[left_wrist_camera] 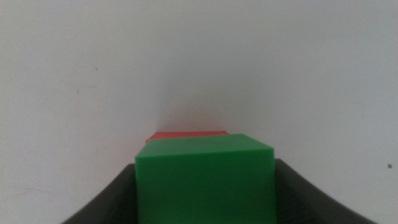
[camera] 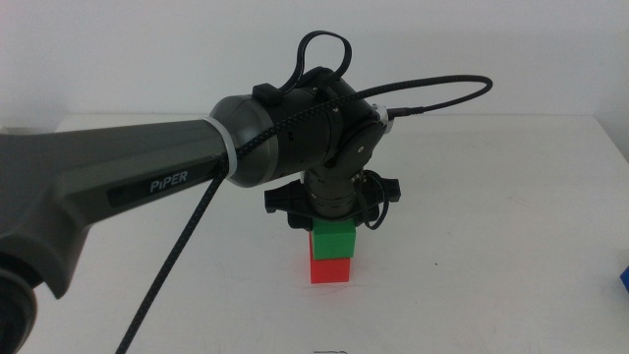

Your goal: Stack red cubes first, then green, then blue cubes in a specific spot.

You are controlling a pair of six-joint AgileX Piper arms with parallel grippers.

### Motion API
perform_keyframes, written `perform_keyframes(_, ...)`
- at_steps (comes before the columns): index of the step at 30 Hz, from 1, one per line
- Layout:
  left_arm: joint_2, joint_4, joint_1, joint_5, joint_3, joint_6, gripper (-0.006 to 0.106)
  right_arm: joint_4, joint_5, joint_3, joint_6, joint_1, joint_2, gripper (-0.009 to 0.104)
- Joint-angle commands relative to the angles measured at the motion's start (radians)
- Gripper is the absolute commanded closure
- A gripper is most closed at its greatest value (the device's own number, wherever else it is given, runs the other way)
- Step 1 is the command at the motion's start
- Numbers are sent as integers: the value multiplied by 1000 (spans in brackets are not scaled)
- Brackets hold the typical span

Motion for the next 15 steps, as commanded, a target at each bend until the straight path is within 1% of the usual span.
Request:
perform_keyframes(1,-51,33,-2,-21,-25,8,44,-14,-72,-19,-8,-6,-19,4)
perform_keyframes(5,-51,48,-2,-16,-25,8,29,-14,-72,-19,-8,-6,-19,4)
perform_keyframes(12,-51,54,-2,-16,-25,24,9,-14,-72,-19,-8,-6,-19,4)
perform_keyframes(15,-75,44,-2,-15,-27,86,7,-14,-72,-19,-8,-6,-19,4)
